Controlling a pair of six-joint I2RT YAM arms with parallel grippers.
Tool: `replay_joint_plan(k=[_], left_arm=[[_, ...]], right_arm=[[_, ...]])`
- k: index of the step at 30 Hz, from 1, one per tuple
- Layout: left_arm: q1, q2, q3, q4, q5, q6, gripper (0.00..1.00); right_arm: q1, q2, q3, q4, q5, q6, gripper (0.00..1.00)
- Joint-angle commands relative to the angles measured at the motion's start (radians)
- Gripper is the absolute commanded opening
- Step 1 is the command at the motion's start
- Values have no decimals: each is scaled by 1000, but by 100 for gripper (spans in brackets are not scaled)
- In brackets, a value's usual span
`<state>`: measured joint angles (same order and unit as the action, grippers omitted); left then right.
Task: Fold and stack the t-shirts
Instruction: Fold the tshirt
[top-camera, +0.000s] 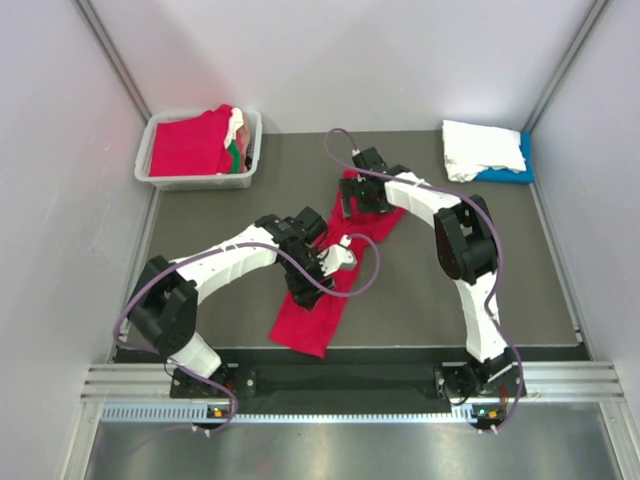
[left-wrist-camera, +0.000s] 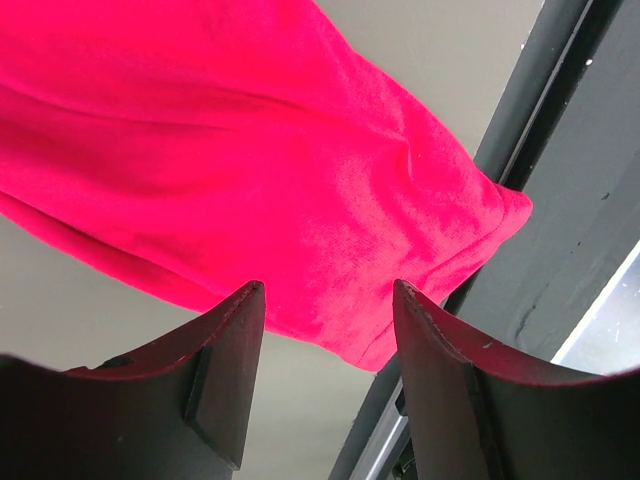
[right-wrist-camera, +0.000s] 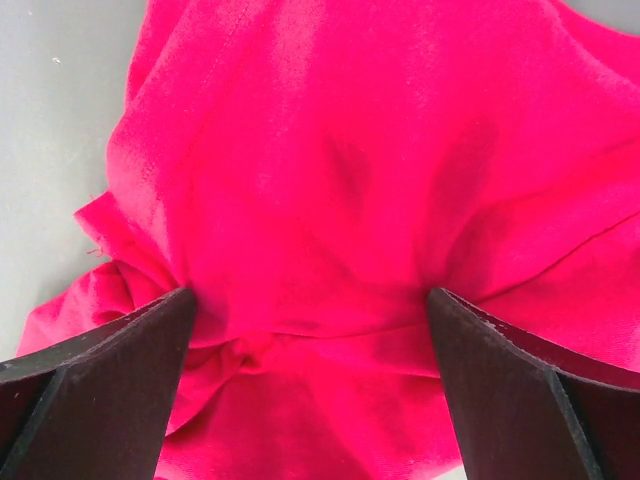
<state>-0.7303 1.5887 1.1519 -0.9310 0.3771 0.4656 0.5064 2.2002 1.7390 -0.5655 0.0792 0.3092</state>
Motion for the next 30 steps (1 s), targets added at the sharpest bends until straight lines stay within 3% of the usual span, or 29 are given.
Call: replay_joint_plan(k=[1,4,12,23,30], left_arm=[[-9,-15,26,-20,3,4,59],[-8,-18,23,-20,-6,5,59],[-8,-41,43,-46,-10,5,59],[-8,-61,-1,-15,-47,2,59],[-8,-73,-9,-9,-69,-1,59]], right_arm=[[1,-44,65,-42,48,-54,100],[-8,22,236,-144,65,-90,100],[-60,116,214,-134,-26,-45,100],[-32,-157,-76,-33,83,-38,100],[-31,-151,-127,-20,71,-45,100]])
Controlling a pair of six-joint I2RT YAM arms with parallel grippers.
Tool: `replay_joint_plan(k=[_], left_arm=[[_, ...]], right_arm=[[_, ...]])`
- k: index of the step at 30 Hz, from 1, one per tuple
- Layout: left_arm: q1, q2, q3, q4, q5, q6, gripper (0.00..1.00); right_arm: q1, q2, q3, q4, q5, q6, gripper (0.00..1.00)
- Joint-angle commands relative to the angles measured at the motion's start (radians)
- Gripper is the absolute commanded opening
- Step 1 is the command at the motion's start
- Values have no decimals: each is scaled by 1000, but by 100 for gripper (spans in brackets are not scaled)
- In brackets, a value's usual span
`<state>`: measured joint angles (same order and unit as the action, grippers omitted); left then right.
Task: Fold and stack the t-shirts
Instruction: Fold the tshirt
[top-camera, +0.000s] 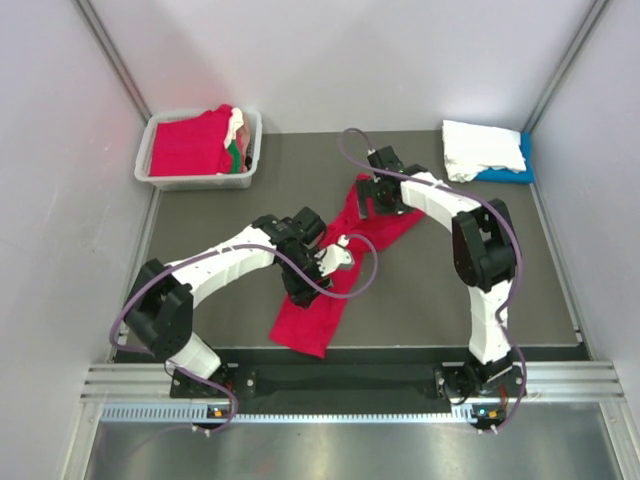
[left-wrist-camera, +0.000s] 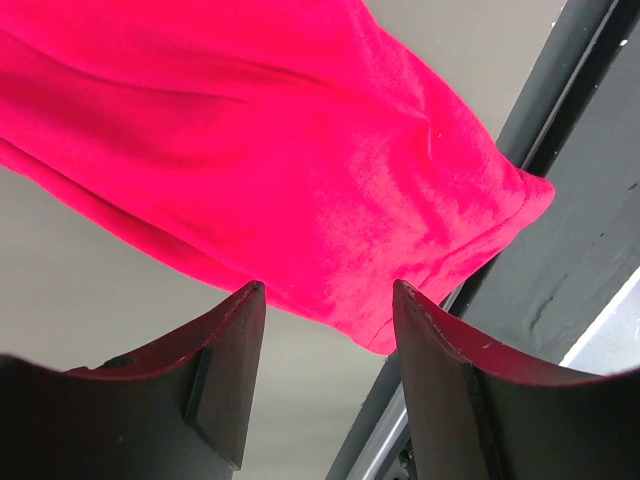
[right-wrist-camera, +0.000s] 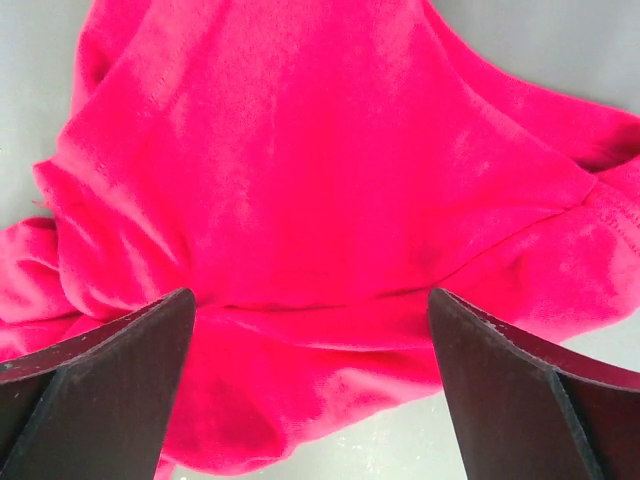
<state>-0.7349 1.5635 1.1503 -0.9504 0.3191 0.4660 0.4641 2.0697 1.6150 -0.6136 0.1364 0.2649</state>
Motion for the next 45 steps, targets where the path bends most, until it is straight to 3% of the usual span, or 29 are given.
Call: replay_joint_plan(k=[1,14,24,45], left_arm=[[-3,-49,-8,9,-12,0,59],[32,-100,14,-10,-29,-10,59],[32,-34,14,50,-31,-30,58],[49,112,83,64,44,-12,57]], right_arm=[[11,2,20,23,8,-9,100],[-15,292,279,15,-44,-3,100],[-48,470,716,-67,-115,-13,100],[-85,469,703,115,-296,10,100]])
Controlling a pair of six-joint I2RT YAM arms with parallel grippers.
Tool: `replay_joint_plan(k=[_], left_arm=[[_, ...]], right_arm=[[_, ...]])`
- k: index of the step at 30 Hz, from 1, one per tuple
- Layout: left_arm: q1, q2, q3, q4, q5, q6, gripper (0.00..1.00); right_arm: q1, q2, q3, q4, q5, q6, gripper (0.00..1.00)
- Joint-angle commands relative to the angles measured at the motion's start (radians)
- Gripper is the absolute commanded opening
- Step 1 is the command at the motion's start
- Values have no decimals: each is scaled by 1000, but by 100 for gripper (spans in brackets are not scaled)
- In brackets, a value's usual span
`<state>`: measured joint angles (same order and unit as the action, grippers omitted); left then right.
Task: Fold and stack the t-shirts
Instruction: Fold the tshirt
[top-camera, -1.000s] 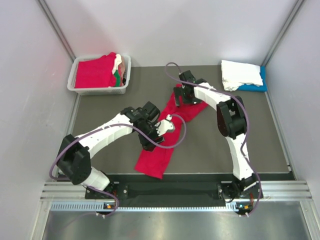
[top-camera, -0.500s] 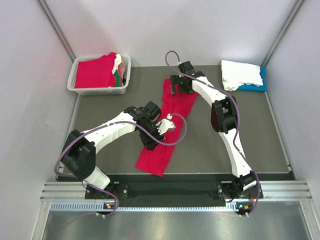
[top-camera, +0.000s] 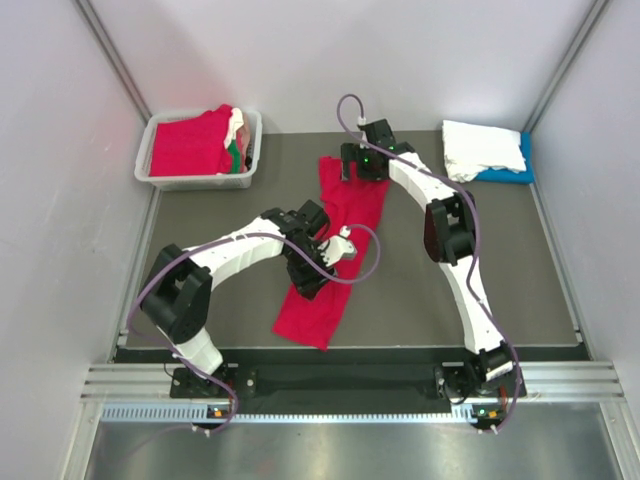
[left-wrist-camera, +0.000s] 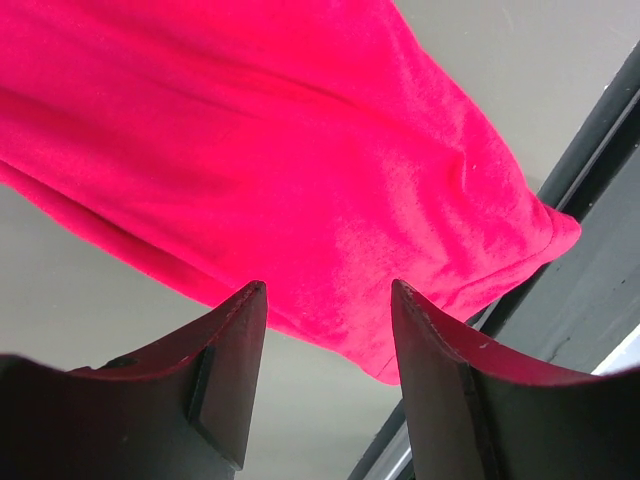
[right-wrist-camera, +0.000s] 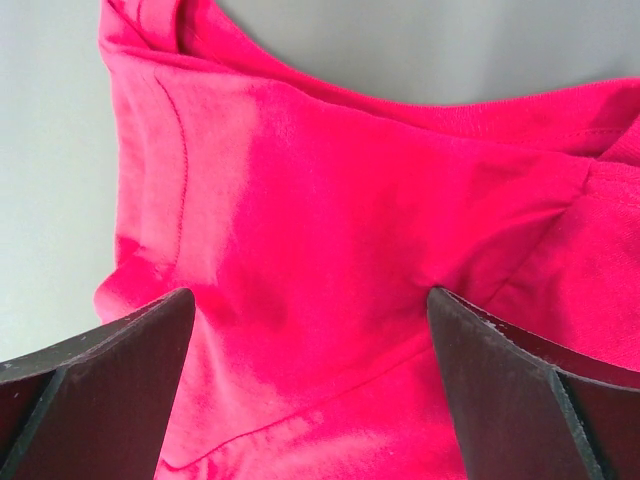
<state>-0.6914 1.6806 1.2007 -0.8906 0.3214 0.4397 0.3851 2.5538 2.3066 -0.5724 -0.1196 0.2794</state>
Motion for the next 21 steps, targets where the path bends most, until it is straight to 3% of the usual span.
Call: replay_joint_plan(k=[1,9,17,21], left_arm=[[6,-7,36,4,51,14,57],[7,-10,91,-62,71,34,57],[27,-79,108,-100,53,53,57],[29,-78,79,-100,57,54,57]], right_arm=[[-8,-39,-2,74,-40,-9,100],[12,-147,-120,45,-68,-68,99],[110,-421,-305,-3,156,-166,100],[132,-458,-279,-20,201,-210,99]])
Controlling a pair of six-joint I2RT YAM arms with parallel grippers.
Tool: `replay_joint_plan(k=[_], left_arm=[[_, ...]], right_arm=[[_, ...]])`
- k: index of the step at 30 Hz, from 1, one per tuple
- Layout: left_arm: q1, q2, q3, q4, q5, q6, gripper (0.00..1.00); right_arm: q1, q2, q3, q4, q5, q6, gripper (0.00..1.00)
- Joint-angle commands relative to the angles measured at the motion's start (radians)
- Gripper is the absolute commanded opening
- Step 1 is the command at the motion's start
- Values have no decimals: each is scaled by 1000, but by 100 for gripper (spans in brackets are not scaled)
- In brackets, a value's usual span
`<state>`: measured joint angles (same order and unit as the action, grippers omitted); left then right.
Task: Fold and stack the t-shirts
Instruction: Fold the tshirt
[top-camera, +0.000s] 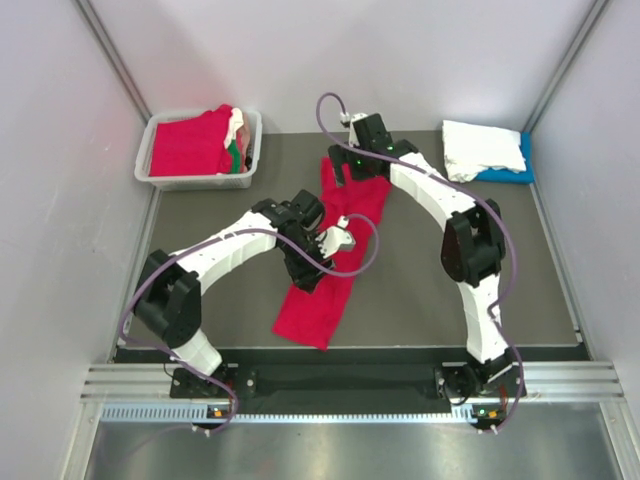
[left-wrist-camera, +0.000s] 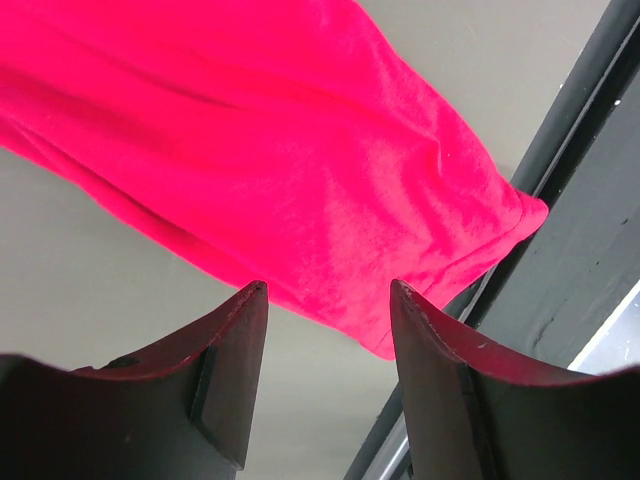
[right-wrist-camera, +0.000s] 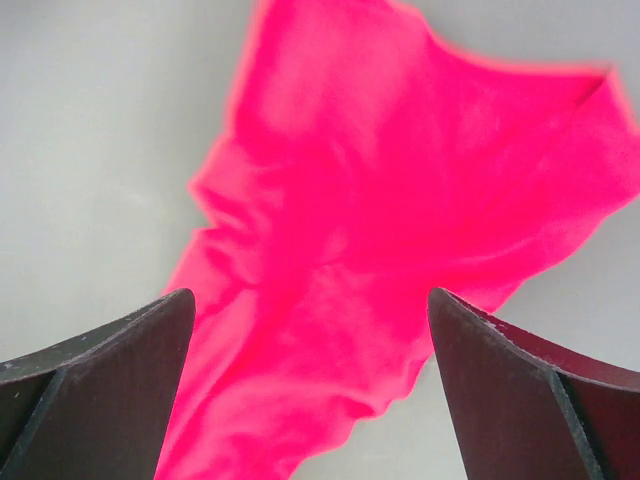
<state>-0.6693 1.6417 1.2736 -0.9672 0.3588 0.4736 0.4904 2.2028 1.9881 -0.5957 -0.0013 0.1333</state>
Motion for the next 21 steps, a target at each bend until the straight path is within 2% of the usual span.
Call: replay_joint_plan(k=[1,4,8,13,21], left_arm=[[5,-40,-2,-15,17,19,57],[8,-57,-16,-8,5,16,57],[11,-94,-28,4,2,11,57],[13,-98,-43,15,-4,8,57],[11,-108,-39,8,-3,2,57]], right_arm=[[30,-94,64,-21,93,-67,100],[34,-98,88,-59,107,-28,100],[50,-140,-102,-13,110,37,100],[54,-132,-233,34,78,63,100],[53,-74,-247,57,73,62,100]])
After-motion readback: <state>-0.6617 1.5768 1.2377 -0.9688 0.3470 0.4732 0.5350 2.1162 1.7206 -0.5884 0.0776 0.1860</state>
